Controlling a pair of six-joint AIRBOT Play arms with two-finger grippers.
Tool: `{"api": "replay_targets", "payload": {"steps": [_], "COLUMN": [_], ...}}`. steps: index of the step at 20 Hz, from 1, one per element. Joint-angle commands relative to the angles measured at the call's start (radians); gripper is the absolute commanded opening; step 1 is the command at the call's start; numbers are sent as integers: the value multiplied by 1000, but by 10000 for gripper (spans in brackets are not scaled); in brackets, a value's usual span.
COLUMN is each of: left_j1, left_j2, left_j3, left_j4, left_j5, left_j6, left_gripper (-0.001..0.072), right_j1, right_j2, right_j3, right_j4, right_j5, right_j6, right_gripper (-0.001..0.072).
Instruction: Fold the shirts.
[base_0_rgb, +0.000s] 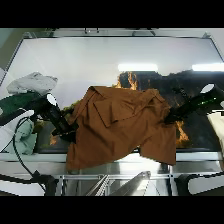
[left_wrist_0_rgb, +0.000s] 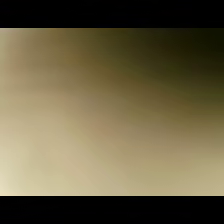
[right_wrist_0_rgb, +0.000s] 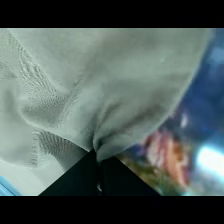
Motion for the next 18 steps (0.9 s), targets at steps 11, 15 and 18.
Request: {"api": "replay_targets", "payload": {"steps": [11, 15, 18], "left_j1": [413, 623, 800], "left_j2": [602, 666, 678], "left_j3": [429, 595, 647], "left_j4": [-1360, -1790, -1844], "left_j5": [-346, -344, -335], "left_j6": [416, 391, 378], "left_gripper": [26, 25, 26], "right_j1": [-421, -481, -488], "right_j2": [773, 1088, 1256], "right_j3": [75, 76, 106], "right_j4": [1265, 1377, 1308], "right_j5": [174, -278, -566], "right_j6": [-134, -221, -396], "right_gripper": [20, 21, 20]}}
